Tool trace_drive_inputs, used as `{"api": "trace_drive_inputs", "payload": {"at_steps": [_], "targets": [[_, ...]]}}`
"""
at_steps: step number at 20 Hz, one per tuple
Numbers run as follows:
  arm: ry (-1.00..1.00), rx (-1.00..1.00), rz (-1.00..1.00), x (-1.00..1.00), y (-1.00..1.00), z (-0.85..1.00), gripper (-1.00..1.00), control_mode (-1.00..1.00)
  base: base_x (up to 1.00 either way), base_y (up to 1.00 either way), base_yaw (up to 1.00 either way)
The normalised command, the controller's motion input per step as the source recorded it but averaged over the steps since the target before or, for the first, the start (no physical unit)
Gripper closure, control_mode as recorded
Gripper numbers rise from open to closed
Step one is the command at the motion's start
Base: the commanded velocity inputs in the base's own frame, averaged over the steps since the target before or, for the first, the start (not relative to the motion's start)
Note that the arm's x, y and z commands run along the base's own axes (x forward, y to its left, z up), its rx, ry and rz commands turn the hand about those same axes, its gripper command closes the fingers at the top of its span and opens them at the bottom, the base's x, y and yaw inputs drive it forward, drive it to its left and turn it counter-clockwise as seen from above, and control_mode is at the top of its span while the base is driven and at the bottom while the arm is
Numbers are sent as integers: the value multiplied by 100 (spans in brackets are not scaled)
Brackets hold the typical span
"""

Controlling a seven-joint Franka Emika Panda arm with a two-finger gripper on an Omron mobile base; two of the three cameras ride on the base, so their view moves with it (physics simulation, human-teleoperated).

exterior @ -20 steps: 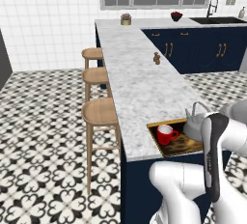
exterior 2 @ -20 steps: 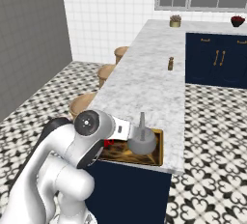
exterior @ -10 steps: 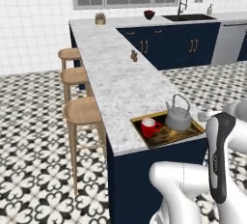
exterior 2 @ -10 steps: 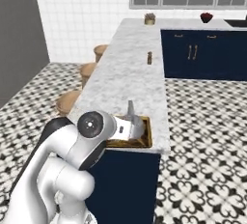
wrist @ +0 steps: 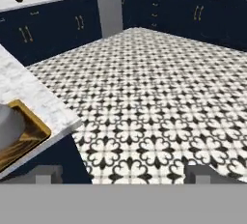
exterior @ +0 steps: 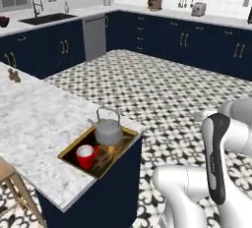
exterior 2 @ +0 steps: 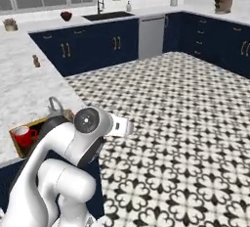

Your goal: Pick the kettle from the counter and place it on the tray. Then pick the mug from the cabinet and place it on the tray. Then close the cabinet doors.

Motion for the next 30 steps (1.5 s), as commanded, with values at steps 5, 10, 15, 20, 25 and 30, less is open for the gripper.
{"api": "trace_drive_inputs", "payload": {"at_steps": [5,10,15,20,25,30], "targets": [[0,0,0,0,0,0,-100,100,0,6,-100],[0,0,0,0,0,0,-100,100,0,6,-100],[0,0,0,0,0,0,-100,100,0,5,-100],[0,0,0,0,0,0,-100,100,0,5,-100],[0,0,0,0,0,0,-100,100,0,6,-100],[0,0,0,0,0,0,-100,100,1,14,-100]]}}
